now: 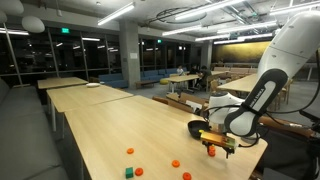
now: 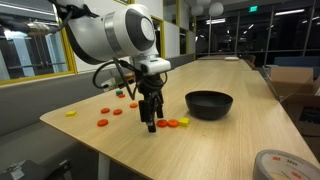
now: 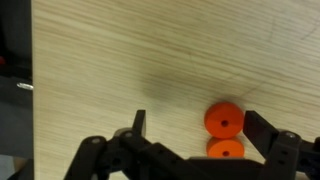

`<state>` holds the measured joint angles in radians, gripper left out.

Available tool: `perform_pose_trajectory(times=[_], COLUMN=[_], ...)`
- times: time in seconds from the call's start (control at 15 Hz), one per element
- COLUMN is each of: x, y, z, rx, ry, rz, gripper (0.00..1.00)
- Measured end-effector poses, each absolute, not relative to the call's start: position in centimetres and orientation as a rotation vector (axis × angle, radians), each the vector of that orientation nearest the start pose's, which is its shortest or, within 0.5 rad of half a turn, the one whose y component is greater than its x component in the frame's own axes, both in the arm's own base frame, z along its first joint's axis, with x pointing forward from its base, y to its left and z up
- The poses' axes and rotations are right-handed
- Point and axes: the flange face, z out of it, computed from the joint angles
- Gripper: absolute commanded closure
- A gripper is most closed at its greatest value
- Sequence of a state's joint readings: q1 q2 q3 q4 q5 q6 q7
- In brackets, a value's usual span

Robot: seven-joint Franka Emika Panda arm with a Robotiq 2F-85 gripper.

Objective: Put the orange circles into the bowl.

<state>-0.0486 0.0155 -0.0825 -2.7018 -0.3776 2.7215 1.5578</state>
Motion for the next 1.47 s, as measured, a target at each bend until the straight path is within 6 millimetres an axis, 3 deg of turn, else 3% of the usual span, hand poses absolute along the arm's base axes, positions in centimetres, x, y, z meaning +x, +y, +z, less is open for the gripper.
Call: perform_pose_trajectory(times=[0.33, 0.6, 0.93, 1.47], x=[41.5, 42.0, 42.4, 43.6], y=[-5.5, -5.6, -4.6, -7.8], z=[22.9, 22.0, 21.2, 22.3], rx=[-2.632, -2.609, -2.583, -2.619], ry=[1.758, 1.656, 1.593, 1.641], rz=[-0.288, -0.264, -0.131, 0.087], gripper=[0.0, 0.0, 0.0, 0.0])
